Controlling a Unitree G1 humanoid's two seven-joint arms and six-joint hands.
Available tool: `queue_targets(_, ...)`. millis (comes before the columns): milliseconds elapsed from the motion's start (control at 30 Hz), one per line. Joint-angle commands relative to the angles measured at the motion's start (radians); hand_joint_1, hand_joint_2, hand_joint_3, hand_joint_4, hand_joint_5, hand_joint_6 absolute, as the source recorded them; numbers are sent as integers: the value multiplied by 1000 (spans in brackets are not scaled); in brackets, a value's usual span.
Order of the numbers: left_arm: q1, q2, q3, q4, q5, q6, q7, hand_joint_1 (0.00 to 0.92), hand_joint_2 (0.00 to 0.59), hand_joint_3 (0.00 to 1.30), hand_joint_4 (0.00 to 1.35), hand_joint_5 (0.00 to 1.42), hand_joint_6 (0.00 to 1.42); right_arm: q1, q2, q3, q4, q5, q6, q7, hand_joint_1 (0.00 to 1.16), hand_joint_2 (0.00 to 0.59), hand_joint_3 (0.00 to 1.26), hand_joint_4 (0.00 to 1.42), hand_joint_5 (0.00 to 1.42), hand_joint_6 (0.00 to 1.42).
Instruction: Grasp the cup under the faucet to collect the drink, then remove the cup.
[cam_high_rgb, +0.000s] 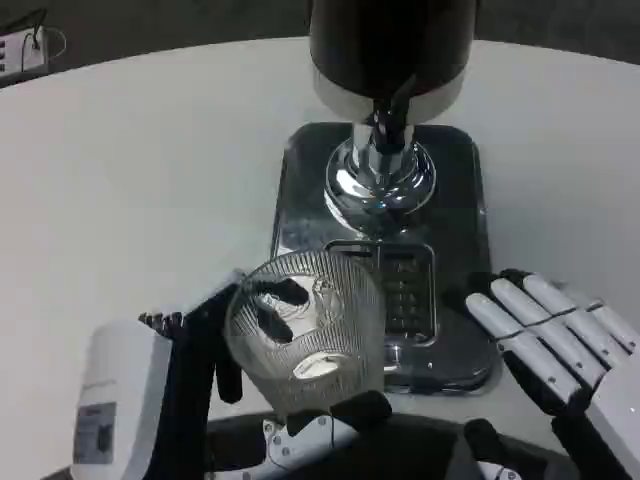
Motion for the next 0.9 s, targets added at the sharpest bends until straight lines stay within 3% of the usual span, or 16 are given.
queue_targets(33,8,-3,4,-24,-8,-22,1,778,0,1001,1071,1192,1424,18,-3,-2,-16,4,-8,3,263,527,127,96,110,181)
queue_targets(500,10,-4,3,-25,-7,-21,1,778,0,1001,1071,1192,1424,21,-4,-7,-15,6,-7,3,267,527,127,96,120,181)
queue_targets(900,-99,15,81,107,-27,-29,36,778,0,1001,1071,1192,1422,42,-10,-21,-31,-3,-4,16,267,527,127,96,122,181)
